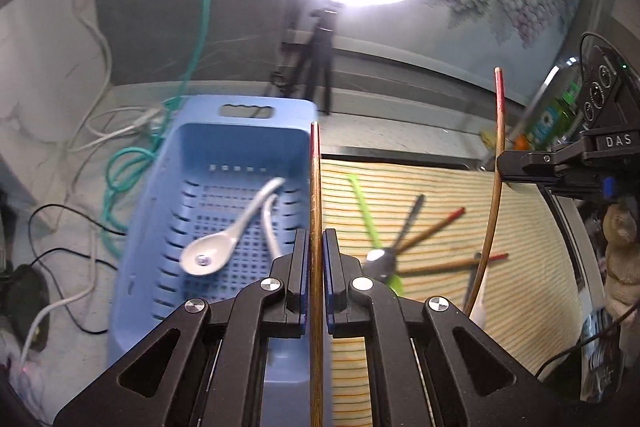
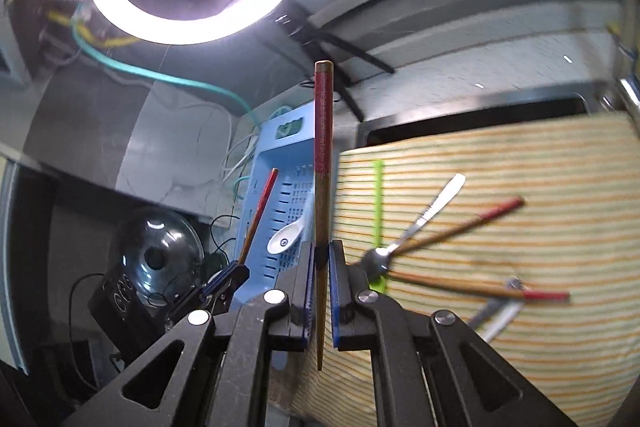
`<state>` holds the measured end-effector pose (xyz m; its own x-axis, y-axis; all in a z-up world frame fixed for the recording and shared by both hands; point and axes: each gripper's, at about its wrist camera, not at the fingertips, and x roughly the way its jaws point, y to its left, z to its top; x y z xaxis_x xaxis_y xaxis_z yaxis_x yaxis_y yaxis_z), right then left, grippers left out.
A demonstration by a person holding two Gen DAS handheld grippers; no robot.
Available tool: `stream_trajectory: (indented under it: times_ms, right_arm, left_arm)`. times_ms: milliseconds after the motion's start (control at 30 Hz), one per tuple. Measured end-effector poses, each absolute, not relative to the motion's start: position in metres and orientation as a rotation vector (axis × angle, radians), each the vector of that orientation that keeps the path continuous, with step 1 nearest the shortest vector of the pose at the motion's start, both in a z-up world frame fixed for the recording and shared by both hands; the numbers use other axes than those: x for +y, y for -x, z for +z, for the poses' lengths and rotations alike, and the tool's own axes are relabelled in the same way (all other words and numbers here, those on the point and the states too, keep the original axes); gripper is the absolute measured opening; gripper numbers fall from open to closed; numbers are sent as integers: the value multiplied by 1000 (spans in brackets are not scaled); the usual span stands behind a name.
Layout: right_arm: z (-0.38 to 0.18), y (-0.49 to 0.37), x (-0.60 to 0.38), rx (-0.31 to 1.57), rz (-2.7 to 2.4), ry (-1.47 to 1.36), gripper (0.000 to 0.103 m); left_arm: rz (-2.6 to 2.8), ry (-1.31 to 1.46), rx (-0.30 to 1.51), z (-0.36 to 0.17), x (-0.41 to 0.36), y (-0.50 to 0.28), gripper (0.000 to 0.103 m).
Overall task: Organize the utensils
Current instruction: 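Lift the chopstick with the left gripper toward the basket while the right gripper carries its chopstick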
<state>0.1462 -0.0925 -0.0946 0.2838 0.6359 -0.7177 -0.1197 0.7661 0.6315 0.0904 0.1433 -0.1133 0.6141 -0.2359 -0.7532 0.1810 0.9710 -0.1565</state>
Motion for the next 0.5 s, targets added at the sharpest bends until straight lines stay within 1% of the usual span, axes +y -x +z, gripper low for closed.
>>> stream_trajectory:
  times_ms: [267, 500]
  right_arm:
    - [-105, -176, -4, 1210, 615, -408, 6]
    - [-129, -190, 41, 1244, 622, -343, 6]
  left_arm:
    - [-167, 117, 897, -125, 184, -112, 5]
    - [-140, 134, 915, -133, 198, -122, 5]
